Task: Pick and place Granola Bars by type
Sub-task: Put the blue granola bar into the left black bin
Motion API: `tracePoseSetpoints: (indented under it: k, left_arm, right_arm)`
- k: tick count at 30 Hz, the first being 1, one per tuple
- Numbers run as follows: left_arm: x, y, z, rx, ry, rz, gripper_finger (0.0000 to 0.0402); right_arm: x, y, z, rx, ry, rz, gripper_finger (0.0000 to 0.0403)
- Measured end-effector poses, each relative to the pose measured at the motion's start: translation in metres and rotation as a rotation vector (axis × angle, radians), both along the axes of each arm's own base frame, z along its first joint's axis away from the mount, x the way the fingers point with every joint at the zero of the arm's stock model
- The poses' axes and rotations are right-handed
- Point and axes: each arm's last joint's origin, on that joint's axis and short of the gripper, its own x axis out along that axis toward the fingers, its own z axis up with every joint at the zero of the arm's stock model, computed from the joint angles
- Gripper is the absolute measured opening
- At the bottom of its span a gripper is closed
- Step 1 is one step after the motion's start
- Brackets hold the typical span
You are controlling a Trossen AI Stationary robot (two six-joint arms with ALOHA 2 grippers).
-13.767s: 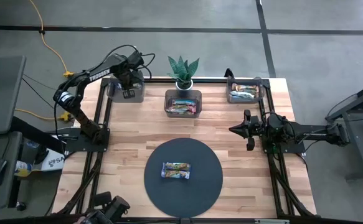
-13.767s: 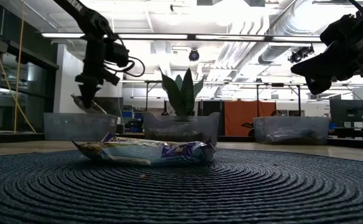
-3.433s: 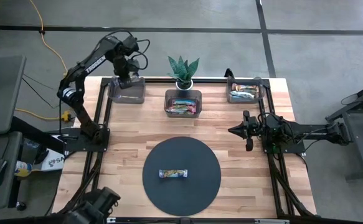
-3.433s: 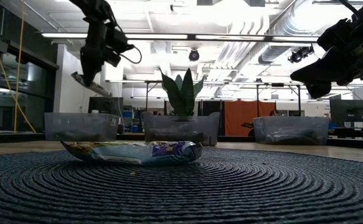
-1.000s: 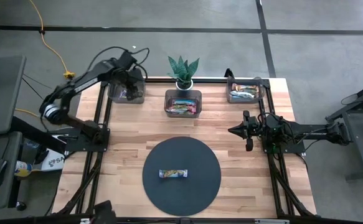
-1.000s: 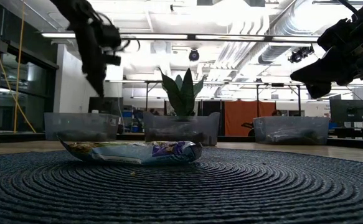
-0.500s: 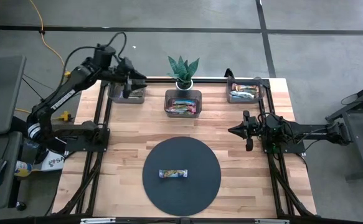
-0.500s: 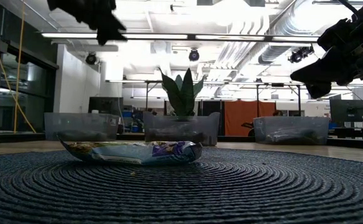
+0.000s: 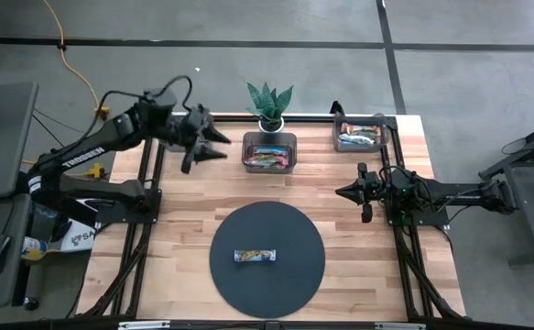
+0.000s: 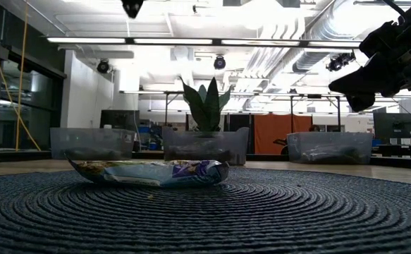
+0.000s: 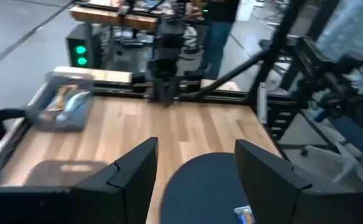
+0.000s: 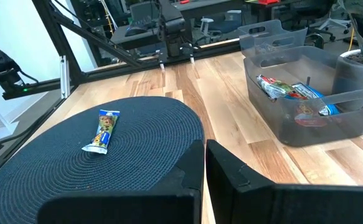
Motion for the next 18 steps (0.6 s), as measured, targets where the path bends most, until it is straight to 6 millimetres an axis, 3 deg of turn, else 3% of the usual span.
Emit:
tracePoseSetpoints:
  k: [10, 18]
  left_arm:
    - [0.026, -0.064, -0.002, 0.040, 0.016, -0.048, 0.0209]
    - [0.054, -0.112, -0.025, 0.080, 0.138, -0.049, 0.0209]
  right_arm:
    - [0.000, 0.000, 0.000, 0.000, 0.000, 0.000, 0.0000]
    - [0.000, 0.000, 0.000, 0.000, 0.000, 0.001, 0.0000]
